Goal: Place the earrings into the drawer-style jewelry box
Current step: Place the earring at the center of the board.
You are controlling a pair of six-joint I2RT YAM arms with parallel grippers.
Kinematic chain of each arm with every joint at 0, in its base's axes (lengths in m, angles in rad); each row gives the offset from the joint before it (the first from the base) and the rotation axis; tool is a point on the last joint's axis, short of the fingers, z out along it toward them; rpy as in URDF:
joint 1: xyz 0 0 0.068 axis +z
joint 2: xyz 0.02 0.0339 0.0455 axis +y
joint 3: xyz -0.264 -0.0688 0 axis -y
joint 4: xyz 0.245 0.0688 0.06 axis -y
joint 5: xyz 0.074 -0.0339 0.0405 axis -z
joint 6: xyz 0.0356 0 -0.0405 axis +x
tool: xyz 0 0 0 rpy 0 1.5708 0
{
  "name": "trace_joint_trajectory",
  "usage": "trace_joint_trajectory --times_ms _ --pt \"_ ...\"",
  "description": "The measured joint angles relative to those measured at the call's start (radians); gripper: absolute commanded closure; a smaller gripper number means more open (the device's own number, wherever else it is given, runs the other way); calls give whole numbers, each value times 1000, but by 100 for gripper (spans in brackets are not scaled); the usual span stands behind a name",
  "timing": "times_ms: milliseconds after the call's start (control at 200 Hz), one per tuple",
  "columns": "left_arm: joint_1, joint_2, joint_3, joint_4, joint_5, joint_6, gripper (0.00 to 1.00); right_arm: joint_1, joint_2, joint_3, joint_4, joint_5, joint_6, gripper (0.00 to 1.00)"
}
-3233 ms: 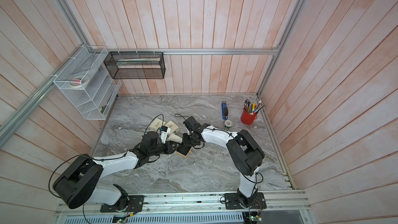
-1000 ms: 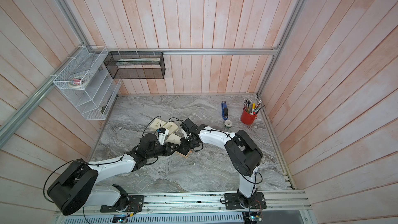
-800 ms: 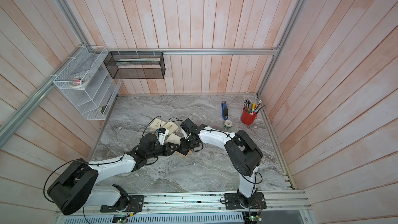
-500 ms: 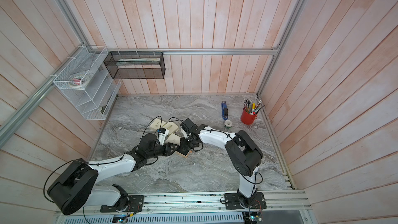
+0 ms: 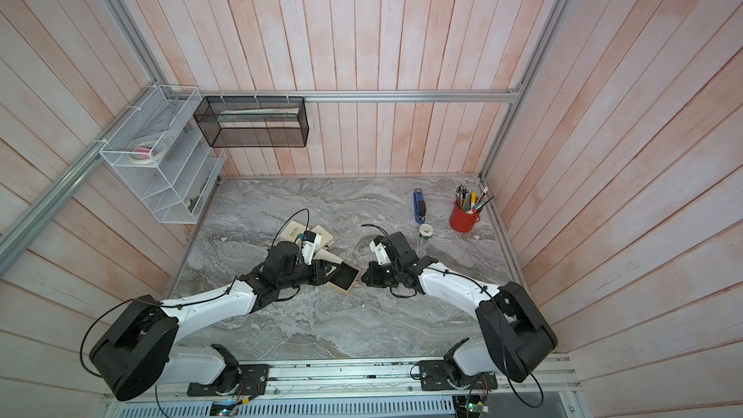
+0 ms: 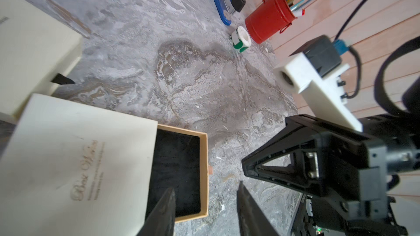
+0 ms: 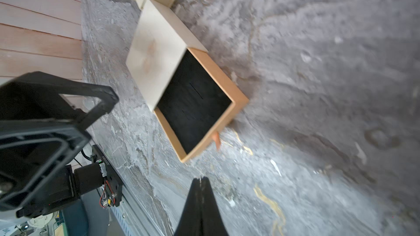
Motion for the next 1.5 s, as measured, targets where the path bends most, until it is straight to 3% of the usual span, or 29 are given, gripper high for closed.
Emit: trace_joint_trajectory --times_ms 175,445,1090,1500 --pt "-77 44 3 -2 -12 -17 54 -29 -34 -138 63 -84 44 100" --pt "-142 86 14 2 -38 -52 54 -38 -4 -180 187 -158 90 100" --pt "-169 150 36 13 -45 -60 54 -61 128 -205 303 -183 143 100" --pt "-170 156 52 13 -45 -60 54 -72 134 -206 314 -187 146 99"
